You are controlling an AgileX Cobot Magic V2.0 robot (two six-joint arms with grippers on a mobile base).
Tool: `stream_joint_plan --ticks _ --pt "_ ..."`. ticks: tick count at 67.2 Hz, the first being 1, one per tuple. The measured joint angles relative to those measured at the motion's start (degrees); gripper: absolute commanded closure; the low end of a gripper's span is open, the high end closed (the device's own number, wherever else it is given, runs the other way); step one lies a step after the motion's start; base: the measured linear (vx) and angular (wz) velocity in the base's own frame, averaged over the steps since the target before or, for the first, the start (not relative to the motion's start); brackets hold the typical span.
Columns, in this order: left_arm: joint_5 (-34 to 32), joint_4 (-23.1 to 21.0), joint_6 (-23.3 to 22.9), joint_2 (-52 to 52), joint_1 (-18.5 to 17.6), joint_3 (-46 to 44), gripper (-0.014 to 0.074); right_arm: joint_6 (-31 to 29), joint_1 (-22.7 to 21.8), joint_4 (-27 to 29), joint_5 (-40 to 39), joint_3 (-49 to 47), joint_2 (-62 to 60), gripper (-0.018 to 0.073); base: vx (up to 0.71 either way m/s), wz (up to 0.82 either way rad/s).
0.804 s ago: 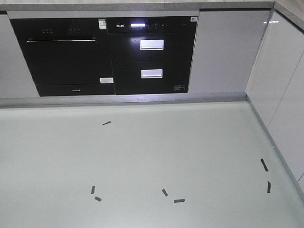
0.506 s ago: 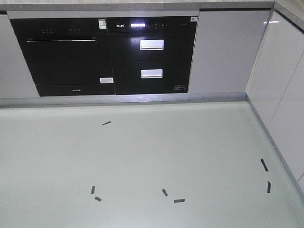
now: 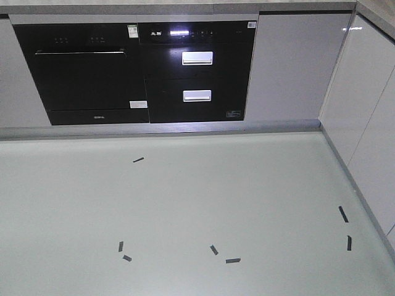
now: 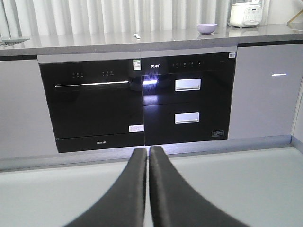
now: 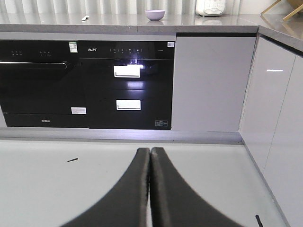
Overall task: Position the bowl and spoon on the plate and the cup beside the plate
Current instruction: 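Drive the base toward the grey counter with the lilac bowl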
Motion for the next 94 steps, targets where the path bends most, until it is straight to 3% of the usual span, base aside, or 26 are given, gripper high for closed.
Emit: stream_joint_plan --ticks 94 --pt "0.0 0.0 0.0 0.0 0.0 0.0 0.0603 0.0 0.0 0.0 0.0 0.0 0.0 0.057 0.09 0.01"
